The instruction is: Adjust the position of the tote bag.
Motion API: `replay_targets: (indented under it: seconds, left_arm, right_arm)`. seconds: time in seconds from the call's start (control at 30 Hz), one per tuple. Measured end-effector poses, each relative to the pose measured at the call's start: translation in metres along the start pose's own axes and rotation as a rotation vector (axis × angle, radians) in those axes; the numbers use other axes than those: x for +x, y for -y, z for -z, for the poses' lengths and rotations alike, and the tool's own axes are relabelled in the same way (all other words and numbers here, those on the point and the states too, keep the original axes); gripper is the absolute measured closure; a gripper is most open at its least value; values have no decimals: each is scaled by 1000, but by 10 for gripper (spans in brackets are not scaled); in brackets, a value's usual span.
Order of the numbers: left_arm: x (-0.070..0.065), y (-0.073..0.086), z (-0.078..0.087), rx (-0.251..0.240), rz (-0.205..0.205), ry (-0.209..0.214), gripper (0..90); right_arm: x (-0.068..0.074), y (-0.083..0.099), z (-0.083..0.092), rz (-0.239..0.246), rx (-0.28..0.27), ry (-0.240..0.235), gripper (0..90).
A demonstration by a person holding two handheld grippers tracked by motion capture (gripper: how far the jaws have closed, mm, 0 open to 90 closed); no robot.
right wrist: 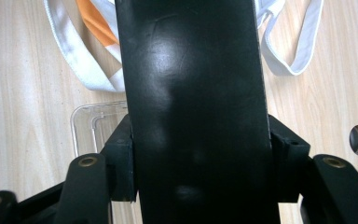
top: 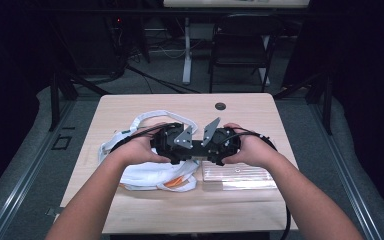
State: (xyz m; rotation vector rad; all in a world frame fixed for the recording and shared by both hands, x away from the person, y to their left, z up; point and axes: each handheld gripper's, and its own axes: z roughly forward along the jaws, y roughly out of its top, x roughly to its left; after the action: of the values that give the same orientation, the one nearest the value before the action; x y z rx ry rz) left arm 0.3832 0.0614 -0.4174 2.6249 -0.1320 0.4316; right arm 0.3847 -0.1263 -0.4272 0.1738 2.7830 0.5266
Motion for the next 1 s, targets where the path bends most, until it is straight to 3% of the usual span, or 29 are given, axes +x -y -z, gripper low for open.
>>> replay_targets:
  seconds: [0.27,0.3,0.43,1.0]
  left_arm:
    - [3,1,4,-22,33,-8,384]
    - [2,2,4,-26,38,-28,376]
    - [3,3,9,-39,46,-14,362]
    - [4,18,38,-46,98,-86,335]
  right_arm:
    - [0,-1,1,-14,-26,-3,408]
    - [0,-1,2,-13,-27,-5,411]
    - [2,-2,1,-26,-49,-6,416]
    - [-3,-1,0,-10,-27,-7,419]
